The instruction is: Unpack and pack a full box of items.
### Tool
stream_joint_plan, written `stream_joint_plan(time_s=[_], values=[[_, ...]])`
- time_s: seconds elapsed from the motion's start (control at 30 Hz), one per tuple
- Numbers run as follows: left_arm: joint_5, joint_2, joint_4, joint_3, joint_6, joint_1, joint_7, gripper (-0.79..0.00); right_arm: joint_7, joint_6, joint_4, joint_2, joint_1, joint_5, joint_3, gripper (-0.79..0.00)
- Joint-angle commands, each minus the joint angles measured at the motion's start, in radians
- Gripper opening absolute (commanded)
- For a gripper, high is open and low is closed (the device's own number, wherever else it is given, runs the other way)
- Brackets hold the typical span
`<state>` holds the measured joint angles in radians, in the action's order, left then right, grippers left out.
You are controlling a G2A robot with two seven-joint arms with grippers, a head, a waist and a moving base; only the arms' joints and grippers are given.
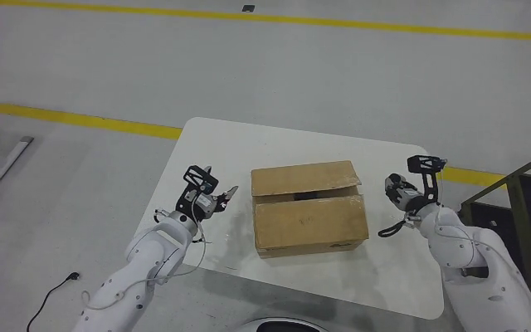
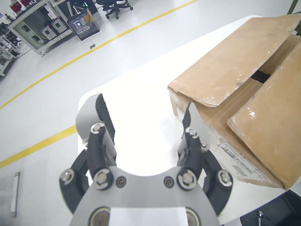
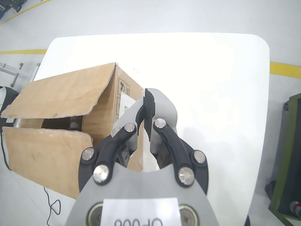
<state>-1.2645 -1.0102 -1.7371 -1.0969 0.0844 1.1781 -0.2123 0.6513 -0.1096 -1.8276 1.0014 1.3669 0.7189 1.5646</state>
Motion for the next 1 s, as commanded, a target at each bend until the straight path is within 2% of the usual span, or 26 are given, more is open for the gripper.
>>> stream_joint_plan(time_s=[0.0,0.3,0.43,0.57,0.67,0.87,0.97], values=[[0.02,-0.002,-0.002,0.0,0.007,0.001,-0.002,-0.785,0.003,0.006,-0.004,0.0,0.005,-0.006,0.001,-0.785],[0.02,-0.002,-0.002,0.0,0.007,0.001,-0.002,-0.785,0.003,0.006,-0.004,0.0,0.005,-0.006,0.001,-0.785],[0.02,-0.002,-0.002,0.0,0.007,0.001,-0.002,-0.785,-0.148,0.045,0.006,0.008,0.043,-0.034,-0.003,-0.785],[0.003,-0.005,0.003,0.005,0.005,0.027,-0.001,-0.785,-0.33,0.146,0.036,0.013,0.105,-0.02,0.015,-0.785],[-0.016,-0.009,0.011,0.019,0.005,0.045,-0.012,-0.785,-0.416,0.2,0.08,0.015,0.145,-0.019,0.031,-0.785],[-0.052,-0.02,0.045,0.052,-0.005,0.056,-0.032,-0.785,-0.495,0.235,0.135,0.019,0.171,0.077,0.01,-0.785],[-0.052,-0.028,0.068,0.068,0.0,0.049,-0.048,-0.785,-0.508,0.236,0.14,0.024,0.175,0.076,-0.01,-0.785]])
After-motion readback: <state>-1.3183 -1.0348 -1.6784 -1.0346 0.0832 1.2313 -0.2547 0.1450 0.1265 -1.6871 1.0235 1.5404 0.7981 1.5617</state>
